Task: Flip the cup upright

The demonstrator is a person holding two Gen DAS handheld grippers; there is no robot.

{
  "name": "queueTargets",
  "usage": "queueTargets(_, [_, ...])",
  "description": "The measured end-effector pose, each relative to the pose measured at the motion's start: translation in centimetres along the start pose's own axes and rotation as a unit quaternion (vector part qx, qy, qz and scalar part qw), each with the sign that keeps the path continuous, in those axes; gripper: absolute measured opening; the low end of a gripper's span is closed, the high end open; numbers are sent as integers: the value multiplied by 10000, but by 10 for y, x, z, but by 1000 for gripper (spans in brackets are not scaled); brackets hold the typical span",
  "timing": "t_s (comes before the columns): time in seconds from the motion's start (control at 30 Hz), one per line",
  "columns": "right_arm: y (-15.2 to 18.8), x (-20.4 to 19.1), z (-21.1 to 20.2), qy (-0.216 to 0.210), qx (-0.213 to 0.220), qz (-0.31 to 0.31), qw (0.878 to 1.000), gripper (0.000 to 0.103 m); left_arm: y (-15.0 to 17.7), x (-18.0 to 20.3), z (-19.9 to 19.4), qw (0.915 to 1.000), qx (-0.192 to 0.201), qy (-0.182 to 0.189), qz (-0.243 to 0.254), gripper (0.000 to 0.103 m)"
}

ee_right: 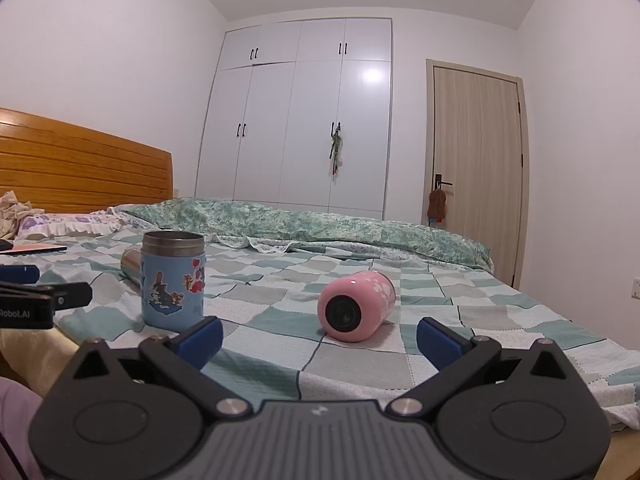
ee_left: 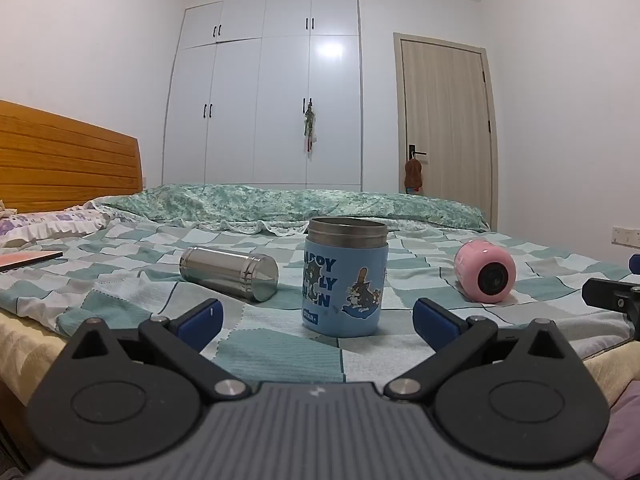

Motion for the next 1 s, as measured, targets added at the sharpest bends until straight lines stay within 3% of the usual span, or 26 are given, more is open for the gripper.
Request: queueTargets(1.0, [0,-1,1,3,-7,-15,10000,103,0,0,0,10000,4,-3,-15,103])
Point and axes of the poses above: each gripper's, at about its wrist camera, not at the fingertips, and z roughly the way its jaws point, x to its right, y to its underside, the point moved 3 cm from there along z, roughly the way its jaws point, and after that the axes turned 6 degrees about y, right-handed, at the moved point
